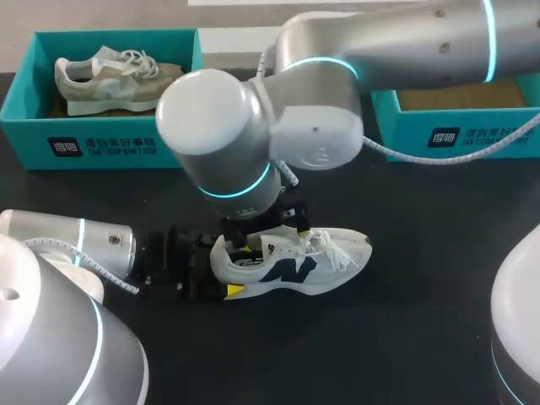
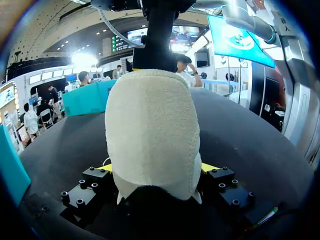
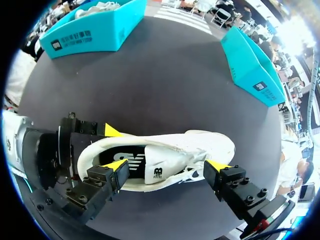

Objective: Take the shoe out of the shoebox, open the shoe tongue, remove and reinsert the insole, then place the shoe into the shoebox

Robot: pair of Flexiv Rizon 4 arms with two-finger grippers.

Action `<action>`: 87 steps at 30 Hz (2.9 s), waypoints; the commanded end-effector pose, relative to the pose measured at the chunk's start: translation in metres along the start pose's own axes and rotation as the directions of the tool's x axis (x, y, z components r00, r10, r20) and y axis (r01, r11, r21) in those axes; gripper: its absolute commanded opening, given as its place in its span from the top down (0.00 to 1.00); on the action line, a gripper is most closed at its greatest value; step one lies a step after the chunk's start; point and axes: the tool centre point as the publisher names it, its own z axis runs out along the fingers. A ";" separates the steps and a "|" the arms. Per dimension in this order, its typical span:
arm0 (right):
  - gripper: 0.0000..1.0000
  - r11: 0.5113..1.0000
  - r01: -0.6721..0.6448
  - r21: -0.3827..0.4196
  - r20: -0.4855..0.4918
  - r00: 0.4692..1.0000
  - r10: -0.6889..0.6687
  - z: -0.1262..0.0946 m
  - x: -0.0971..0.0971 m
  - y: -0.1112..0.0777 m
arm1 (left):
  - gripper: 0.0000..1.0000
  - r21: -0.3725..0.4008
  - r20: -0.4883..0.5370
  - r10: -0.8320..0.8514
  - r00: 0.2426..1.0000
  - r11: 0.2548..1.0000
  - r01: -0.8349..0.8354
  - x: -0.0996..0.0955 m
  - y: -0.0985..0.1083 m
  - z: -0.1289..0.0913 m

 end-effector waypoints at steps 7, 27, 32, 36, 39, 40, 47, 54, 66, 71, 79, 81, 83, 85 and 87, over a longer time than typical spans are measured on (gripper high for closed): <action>0.00 0.997 -0.031 0.075 0.249 0.968 0.012 0.026 0.008 -0.007 | 1.00 -0.002 0.000 0.000 1.000 1.000 0.000 0.003 0.000 0.001; 0.76 0.991 -0.082 0.106 0.351 0.936 0.040 0.009 -0.028 -0.016 | 1.00 -0.002 0.000 0.000 1.000 1.000 0.000 0.003 0.000 0.001; 1.00 0.994 -0.071 0.086 0.326 0.945 0.039 0.002 -0.038 -0.013 | 1.00 -0.002 0.000 0.000 1.000 1.000 0.000 0.003 0.000 0.001; 1.00 0.996 -0.041 0.075 0.299 0.954 0.017 0.003 -0.046 -0.011 | 1.00 -0.002 0.000 0.000 1.000 1.000 0.000 0.003 0.000 0.001; 1.00 0.997 0.007 0.078 0.298 0.954 -0.030 0.004 -0.057 -0.008 | 1.00 -0.002 0.000 0.000 1.000 1.000 0.000 0.003 0.000 0.001; 1.00 0.997 0.022 0.071 0.293 0.955 -0.042 0.003 -0.062 -0.008 | 1.00 -0.002 0.000 0.000 1.000 1.000 0.000 0.003 0.000 0.001; 1.00 0.992 0.105 0.065 0.266 0.957 -0.119 0.001 -0.102 -0.007 | 1.00 -0.002 0.000 0.000 1.000 1.000 0.000 0.003 0.000 0.001; 1.00 0.977 0.201 0.074 0.222 0.952 -0.212 0.010 -0.129 0.000 | 1.00 -0.002 0.000 0.000 1.000 1.000 0.000 0.003 0.000 0.001; 1.00 0.960 0.269 0.080 0.149 0.949 -0.279 0.054 -0.152 0.010 | 1.00 -0.002 0.000 0.000 1.000 1.000 0.000 0.003 0.000 0.001; 0.80 0.959 0.277 0.068 0.137 0.949 -0.284 0.071 -0.150 0.010 | 1.00 -0.002 0.000 0.000 1.000 1.000 0.000 0.003 0.000 0.001; 0.49 0.958 0.275 0.076 0.131 0.950 -0.283 0.074 -0.145 0.006 | 1.00 -0.002 0.000 0.000 1.000 1.000 0.000 0.003 0.000 0.001; 0.21 0.959 0.271 0.078 0.145 0.949 -0.280 0.067 -0.146 0.007 | 1.00 -0.002 0.000 0.000 1.000 1.000 0.000 0.003 0.000 0.001; 0.05 0.962 0.264 0.065 0.162 0.949 -0.271 0.056 -0.147 0.008 | 1.00 -0.002 0.000 0.000 1.000 1.000 0.000 0.003 0.000 0.001; 0.00 0.967 0.255 0.030 0.177 0.950 -0.256 0.040 -0.149 0.010 | 1.00 -0.002 0.000 0.000 1.000 1.000 0.000 0.003 0.000 0.001; 0.00 0.967 0.254 0.000 0.196 0.948 -0.249 0.022 -0.149 0.014 | 1.00 -0.002 0.000 0.000 1.000 1.000 0.000 0.003 0.000 0.001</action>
